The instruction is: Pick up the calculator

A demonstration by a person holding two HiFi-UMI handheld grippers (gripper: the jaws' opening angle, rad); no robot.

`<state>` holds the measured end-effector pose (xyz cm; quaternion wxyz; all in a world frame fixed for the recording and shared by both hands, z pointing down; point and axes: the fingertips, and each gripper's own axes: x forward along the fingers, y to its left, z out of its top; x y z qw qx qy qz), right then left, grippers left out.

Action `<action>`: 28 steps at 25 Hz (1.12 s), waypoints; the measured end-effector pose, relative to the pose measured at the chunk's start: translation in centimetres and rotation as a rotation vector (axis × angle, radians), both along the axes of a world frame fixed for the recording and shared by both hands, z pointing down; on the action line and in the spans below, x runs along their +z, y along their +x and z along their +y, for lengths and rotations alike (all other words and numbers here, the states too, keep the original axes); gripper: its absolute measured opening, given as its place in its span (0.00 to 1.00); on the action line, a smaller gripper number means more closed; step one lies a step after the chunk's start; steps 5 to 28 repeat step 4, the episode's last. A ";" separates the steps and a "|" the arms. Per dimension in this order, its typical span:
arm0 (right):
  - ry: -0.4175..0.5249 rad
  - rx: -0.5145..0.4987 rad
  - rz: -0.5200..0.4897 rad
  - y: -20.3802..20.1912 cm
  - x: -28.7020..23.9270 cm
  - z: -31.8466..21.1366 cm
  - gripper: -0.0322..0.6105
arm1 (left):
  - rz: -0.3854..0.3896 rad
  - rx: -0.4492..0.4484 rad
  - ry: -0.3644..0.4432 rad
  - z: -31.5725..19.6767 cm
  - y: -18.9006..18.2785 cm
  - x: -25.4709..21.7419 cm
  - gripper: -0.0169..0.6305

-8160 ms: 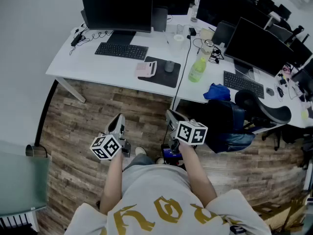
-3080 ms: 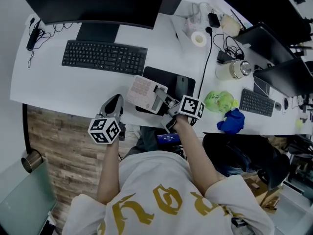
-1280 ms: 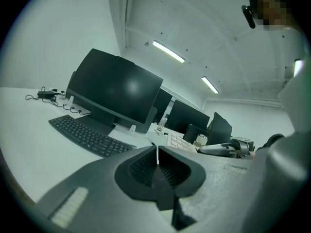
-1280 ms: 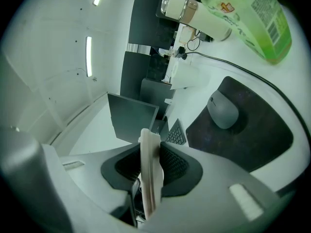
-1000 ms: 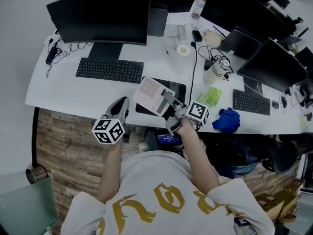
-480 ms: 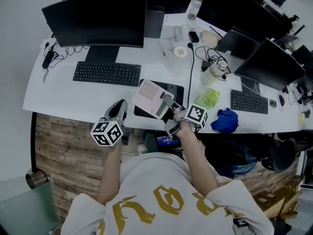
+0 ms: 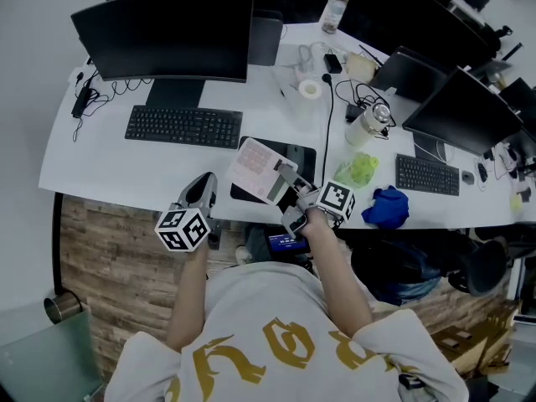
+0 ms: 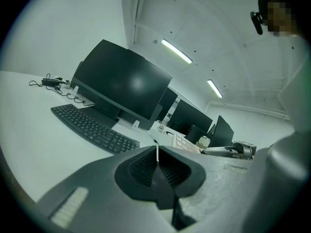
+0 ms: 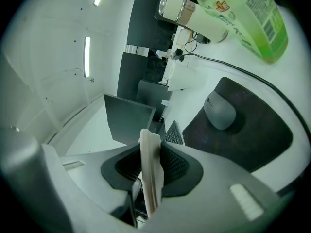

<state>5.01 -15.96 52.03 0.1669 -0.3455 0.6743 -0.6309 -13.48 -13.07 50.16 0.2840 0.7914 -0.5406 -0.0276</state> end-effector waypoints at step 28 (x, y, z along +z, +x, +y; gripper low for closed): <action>0.001 0.000 0.004 -0.1 0.1 -0.1 0.22 | 0.003 -0.008 -0.009 0.0 -0.4 0.2 0.04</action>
